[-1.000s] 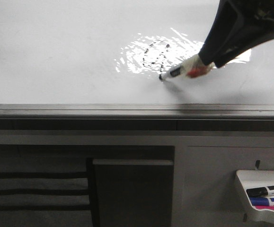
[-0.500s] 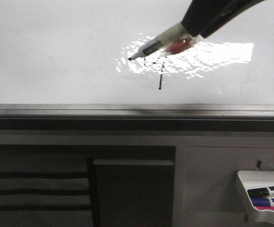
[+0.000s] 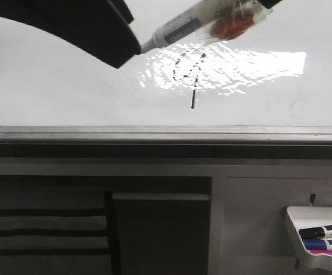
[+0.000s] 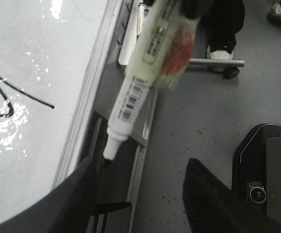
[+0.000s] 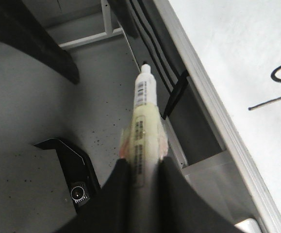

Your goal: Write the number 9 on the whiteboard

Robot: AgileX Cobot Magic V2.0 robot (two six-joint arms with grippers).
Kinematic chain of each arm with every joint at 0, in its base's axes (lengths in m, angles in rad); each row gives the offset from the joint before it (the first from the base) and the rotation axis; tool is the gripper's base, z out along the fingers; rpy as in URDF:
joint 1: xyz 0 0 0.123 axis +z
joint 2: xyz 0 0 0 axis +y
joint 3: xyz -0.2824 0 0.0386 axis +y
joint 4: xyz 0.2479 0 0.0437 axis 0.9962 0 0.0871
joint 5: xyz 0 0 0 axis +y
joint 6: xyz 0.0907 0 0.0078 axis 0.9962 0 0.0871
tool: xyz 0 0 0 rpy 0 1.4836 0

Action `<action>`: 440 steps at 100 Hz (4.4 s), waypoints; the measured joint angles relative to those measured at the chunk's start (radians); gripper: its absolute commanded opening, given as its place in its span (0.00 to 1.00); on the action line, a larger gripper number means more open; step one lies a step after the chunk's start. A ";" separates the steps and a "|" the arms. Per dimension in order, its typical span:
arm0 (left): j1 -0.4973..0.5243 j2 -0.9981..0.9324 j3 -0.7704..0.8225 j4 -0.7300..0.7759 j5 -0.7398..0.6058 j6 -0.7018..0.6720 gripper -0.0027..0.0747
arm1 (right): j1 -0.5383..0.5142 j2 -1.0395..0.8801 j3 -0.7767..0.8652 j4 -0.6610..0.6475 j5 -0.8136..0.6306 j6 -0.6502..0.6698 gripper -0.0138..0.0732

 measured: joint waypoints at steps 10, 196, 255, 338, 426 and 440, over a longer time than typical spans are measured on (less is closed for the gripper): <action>-0.017 0.048 -0.035 -0.001 -0.012 0.010 0.51 | 0.000 0.000 0.000 0.000 0.011 -0.017 0.11; 0.201 0.061 -0.080 0.226 0.066 -0.401 0.01 | -0.155 -0.136 -0.032 -0.232 0.059 0.264 0.61; 0.673 0.059 0.168 0.280 -0.344 -0.751 0.01 | -0.193 -0.140 0.047 -0.238 0.009 0.273 0.61; 0.678 0.136 0.175 0.212 -0.408 -0.753 0.56 | -0.193 -0.140 0.069 -0.238 -0.029 0.280 0.61; 0.678 -0.629 0.566 0.212 -0.424 -0.725 0.15 | -0.193 -0.570 0.380 -0.351 -0.222 0.704 0.09; 0.678 -0.638 0.594 0.212 -0.463 -0.725 0.01 | -0.193 -0.589 0.398 -0.351 -0.237 0.705 0.08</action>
